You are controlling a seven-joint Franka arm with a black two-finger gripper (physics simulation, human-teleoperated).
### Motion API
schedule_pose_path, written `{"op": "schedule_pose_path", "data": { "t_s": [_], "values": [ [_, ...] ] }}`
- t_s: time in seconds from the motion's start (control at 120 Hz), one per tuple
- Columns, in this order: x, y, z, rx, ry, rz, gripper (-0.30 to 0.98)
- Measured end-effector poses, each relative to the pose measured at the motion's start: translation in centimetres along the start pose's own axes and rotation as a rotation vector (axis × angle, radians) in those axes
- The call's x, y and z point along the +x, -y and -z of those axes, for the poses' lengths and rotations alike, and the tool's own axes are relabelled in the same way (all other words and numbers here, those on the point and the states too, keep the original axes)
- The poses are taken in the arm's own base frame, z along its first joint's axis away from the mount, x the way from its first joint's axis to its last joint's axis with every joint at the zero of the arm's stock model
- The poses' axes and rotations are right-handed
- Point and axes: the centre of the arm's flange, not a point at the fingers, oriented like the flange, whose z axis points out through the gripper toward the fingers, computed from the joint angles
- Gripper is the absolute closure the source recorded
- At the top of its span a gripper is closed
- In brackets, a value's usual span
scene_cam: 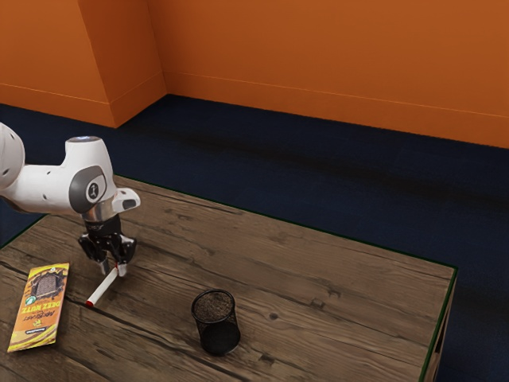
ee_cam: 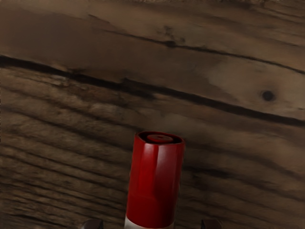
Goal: Put the marker into the pen holder.
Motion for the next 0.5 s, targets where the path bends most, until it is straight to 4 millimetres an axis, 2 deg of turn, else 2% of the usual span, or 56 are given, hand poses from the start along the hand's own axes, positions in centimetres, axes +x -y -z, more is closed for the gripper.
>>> {"op": "schedule_pose_path", "data": {
  "t_s": [0.083,0.192,0.425,0.5],
  "values": [
    [0.03,0.00,0.03,0.000,-0.003,-0.007,0.58],
    [0.06,0.01,0.05,0.001,-0.006,-0.013,0.68],
    [0.12,0.05,-0.12,0.010,-0.007,-0.018,0.76],
    [0.14,0.00,0.47,0.015,-0.018,-0.020,0.78]
  ]
}}
